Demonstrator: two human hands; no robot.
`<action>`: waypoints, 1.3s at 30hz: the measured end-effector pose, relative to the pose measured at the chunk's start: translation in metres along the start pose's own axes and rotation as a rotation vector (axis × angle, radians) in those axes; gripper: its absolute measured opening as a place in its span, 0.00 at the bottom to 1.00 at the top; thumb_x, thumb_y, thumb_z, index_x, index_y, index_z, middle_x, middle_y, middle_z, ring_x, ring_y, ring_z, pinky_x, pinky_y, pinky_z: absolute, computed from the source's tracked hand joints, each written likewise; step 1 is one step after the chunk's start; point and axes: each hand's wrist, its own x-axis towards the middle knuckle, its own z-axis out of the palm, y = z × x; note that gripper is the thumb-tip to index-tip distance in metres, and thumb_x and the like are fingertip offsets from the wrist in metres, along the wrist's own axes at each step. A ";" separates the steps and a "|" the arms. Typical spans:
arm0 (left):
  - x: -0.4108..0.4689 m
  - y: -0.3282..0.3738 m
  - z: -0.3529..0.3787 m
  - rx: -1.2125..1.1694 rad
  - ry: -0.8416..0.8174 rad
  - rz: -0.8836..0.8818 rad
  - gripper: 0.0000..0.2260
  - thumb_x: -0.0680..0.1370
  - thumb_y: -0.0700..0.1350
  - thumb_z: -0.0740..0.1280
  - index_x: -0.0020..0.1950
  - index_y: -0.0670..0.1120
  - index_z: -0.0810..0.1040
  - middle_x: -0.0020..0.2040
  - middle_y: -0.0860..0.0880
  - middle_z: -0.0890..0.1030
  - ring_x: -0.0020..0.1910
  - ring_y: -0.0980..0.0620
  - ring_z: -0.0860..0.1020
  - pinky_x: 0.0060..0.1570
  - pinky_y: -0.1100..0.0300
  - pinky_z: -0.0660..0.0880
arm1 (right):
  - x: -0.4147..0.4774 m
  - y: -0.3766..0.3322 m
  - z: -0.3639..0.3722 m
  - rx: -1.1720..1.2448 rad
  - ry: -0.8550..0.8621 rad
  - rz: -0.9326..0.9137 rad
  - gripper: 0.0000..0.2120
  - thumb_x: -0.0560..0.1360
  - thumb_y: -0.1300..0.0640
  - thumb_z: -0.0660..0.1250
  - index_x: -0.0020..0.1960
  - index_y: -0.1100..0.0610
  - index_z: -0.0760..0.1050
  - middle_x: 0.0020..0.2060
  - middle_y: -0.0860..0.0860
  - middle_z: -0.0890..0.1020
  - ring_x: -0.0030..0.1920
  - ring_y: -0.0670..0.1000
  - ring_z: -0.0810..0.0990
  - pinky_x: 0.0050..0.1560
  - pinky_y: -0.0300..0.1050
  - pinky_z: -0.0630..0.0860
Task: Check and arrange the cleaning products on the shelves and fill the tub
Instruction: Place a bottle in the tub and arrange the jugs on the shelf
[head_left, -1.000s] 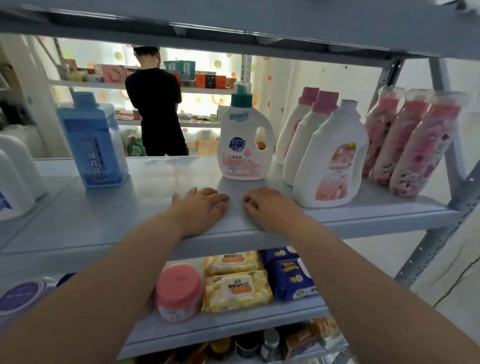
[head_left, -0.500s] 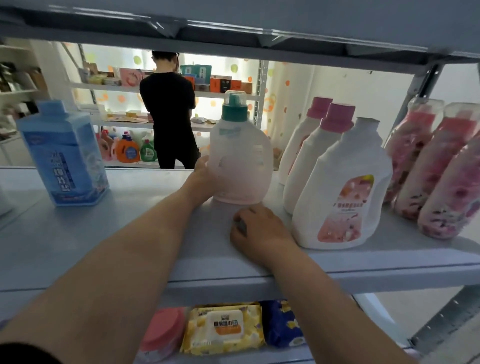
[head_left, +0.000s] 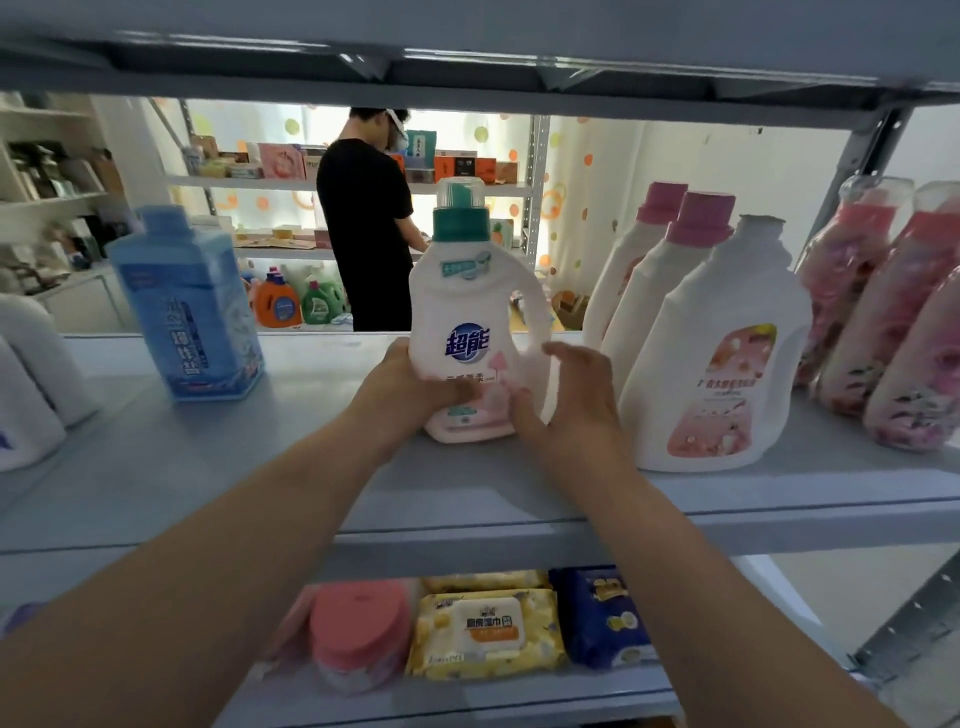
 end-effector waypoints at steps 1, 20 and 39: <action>-0.010 0.001 -0.005 0.023 -0.021 -0.005 0.31 0.62 0.51 0.84 0.63 0.51 0.80 0.56 0.50 0.86 0.55 0.47 0.85 0.56 0.43 0.81 | -0.001 -0.006 0.000 0.080 -0.055 0.058 0.34 0.79 0.45 0.70 0.78 0.48 0.58 0.73 0.48 0.62 0.67 0.45 0.66 0.66 0.40 0.66; -0.203 0.014 -0.025 -0.285 0.164 0.004 0.18 0.83 0.65 0.50 0.72 0.66 0.63 0.63 0.56 0.81 0.58 0.50 0.83 0.53 0.43 0.82 | -0.128 -0.115 0.019 1.460 -0.146 0.267 0.26 0.85 0.41 0.54 0.80 0.50 0.64 0.72 0.57 0.75 0.72 0.61 0.74 0.70 0.64 0.72; -0.267 0.020 -0.064 -0.362 -0.138 -0.058 0.40 0.60 0.78 0.71 0.70 0.68 0.69 0.67 0.54 0.80 0.65 0.43 0.79 0.59 0.39 0.78 | -0.155 -0.134 0.038 1.198 -0.183 0.564 0.48 0.61 0.33 0.80 0.72 0.58 0.71 0.61 0.60 0.84 0.62 0.65 0.83 0.65 0.71 0.75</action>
